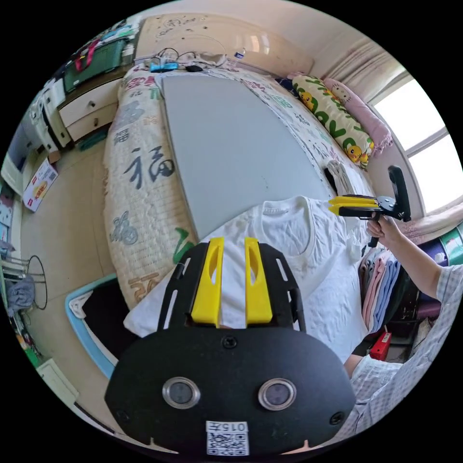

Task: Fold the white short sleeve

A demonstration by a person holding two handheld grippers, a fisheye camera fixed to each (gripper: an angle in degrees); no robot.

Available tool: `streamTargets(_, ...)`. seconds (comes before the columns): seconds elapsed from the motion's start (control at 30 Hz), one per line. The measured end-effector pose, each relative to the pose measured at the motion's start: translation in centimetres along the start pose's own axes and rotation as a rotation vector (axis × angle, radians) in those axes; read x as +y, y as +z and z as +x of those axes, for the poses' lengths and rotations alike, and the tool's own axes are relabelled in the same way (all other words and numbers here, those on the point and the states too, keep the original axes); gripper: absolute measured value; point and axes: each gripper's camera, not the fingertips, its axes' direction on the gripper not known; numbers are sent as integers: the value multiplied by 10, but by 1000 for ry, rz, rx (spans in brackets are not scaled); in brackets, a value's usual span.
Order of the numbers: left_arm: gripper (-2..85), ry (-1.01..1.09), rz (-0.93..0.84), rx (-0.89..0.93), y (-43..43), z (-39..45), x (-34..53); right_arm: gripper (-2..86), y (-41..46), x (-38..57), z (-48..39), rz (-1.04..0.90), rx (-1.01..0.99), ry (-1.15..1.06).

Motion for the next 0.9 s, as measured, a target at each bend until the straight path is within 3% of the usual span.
streamTargets(0.17, 82, -27, -1, -70, 36, 28, -14, 91, 26, -24, -22, -11, 146, 15)
streamTargets(0.3, 37, -37, -11, -142, 59, 29, -18, 60, 45, -38, -32, -51, 233, -29)
streamTargets(0.67, 19, -60, 19, -123, 74, 4, -34, 35, 60, -66, -32, -60, 248, -15)
streamTargets(0.9, 68, -73, 51, -79, 76, -18, -17, 102, 12, -12, 0, -8, 169, 31)
